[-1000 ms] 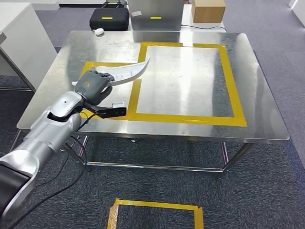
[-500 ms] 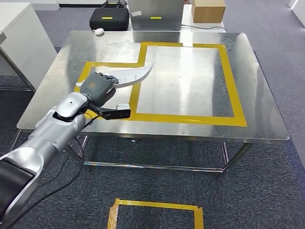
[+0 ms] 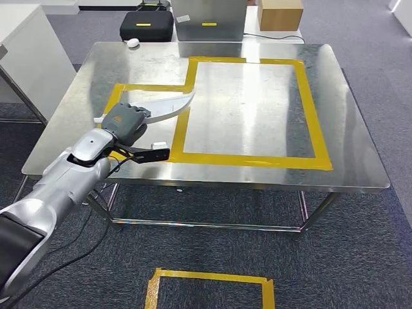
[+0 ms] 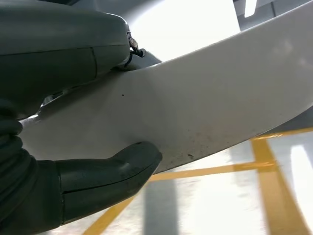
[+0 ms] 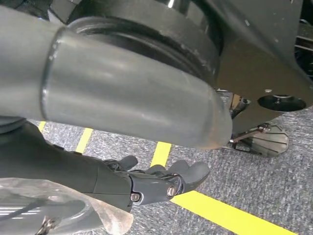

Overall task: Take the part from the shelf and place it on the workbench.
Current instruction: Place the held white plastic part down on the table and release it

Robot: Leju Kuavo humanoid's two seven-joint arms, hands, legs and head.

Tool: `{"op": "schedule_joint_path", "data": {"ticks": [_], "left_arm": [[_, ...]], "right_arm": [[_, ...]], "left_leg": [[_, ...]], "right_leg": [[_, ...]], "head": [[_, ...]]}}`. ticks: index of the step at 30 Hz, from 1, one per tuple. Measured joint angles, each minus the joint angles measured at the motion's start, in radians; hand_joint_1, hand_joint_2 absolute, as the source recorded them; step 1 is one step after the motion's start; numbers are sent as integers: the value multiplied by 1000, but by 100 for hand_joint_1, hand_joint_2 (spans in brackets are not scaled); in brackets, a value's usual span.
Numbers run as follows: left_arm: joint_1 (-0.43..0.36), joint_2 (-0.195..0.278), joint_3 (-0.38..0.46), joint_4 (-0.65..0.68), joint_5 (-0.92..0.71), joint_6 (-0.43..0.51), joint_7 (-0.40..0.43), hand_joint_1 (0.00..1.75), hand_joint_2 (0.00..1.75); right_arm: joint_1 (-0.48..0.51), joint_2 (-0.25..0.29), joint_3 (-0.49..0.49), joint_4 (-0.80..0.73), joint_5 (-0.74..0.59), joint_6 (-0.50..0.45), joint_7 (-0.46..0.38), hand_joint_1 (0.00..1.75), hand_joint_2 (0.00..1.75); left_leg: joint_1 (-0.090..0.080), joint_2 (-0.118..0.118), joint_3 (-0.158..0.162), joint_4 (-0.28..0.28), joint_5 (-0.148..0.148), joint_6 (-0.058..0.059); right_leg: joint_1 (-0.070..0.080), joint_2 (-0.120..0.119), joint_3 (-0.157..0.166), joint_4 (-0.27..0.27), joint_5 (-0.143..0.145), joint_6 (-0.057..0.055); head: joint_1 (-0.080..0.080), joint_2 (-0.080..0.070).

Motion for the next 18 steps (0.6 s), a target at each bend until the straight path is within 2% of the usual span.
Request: {"op": "schedule_joint_path", "data": {"ticks": [3, 4, 8, 18], "left_arm": [[4, 32, 2, 27, 6, 24, 1, 0, 175], [8, 40, 4, 34, 9, 34, 1, 0, 175], [22, 58, 14, 60, 13, 55, 8, 0, 0], [34, 56, 26, 84, 12, 82, 19, 0, 0]], "right_arm": [[3, 0, 0, 0, -1, -1, 5, 0, 0], [3, 0, 0, 0, -1, -1, 5, 0, 0], [3, 0, 0, 0, -1, -4, 7, 0, 0], [3, 0, 0, 0, 1, -16, 14, 0, 0]], "left_leg": [[1, 0, 0, 0, 0, 0], [1, 0, 0, 0, 0, 0], [1, 0, 0, 0, 0, 0], [0, 0, 0, 0, 0, 0]], "right_leg": [[1, 0, 0, 0, 0, 0], [1, 0, 0, 0, 0, 0], [1, -1, 0, 0, 0, 0], [0, 0, 0, 0, 0, 1]], "head": [[0, 0], [0, 0], [0, 0], [0, 0]]}}
